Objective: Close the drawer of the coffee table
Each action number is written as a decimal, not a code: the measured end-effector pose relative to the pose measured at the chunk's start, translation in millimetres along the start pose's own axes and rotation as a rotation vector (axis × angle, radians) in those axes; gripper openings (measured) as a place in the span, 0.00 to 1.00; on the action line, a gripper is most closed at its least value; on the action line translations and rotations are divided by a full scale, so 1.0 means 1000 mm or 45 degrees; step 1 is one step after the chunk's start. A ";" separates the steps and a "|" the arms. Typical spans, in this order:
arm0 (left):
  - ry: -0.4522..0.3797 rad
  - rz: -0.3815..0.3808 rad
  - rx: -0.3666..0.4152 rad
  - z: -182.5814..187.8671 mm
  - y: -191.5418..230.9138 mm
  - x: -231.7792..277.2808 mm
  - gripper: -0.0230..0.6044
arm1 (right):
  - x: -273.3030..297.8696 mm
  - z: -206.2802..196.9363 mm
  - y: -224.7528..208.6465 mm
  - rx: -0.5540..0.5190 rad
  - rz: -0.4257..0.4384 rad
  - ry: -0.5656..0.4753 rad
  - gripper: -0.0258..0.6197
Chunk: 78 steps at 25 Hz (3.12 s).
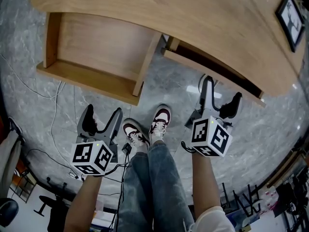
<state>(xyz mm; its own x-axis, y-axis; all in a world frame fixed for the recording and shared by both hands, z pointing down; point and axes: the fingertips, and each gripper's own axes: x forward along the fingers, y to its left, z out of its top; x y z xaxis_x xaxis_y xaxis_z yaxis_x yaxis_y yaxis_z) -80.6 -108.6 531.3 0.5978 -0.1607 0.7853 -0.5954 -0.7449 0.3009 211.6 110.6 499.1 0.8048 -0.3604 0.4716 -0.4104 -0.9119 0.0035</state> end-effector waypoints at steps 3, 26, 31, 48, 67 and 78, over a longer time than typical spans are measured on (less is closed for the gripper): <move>0.002 0.004 -0.003 0.001 -0.001 0.001 0.74 | 0.000 0.001 0.000 -0.001 0.000 0.002 0.83; 0.020 0.070 -0.068 0.000 -0.003 -0.001 0.73 | 0.047 0.028 -0.004 -0.002 -0.003 -0.051 0.83; 0.017 0.083 -0.089 -0.001 -0.004 -0.001 0.73 | 0.058 0.034 -0.004 0.000 -0.002 -0.074 0.83; -0.016 0.075 -0.101 0.003 -0.010 -0.006 0.72 | 0.066 0.039 -0.005 0.005 0.006 -0.083 0.81; -0.189 0.006 -0.077 0.015 -0.001 -0.056 0.72 | -0.050 0.053 0.033 0.010 0.058 -0.095 0.16; -0.396 -0.107 0.356 0.038 0.018 -0.055 0.72 | -0.121 0.064 0.067 -0.074 0.192 -0.026 0.04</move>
<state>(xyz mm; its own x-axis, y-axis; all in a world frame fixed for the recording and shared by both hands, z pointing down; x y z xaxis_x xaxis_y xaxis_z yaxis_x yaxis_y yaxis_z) -103.9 -138.0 473.5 0.7969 -0.2477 0.5510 -0.3950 -0.9037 0.1650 114.0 80.8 385.5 0.7407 -0.4967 0.4523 -0.5507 -0.8346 -0.0146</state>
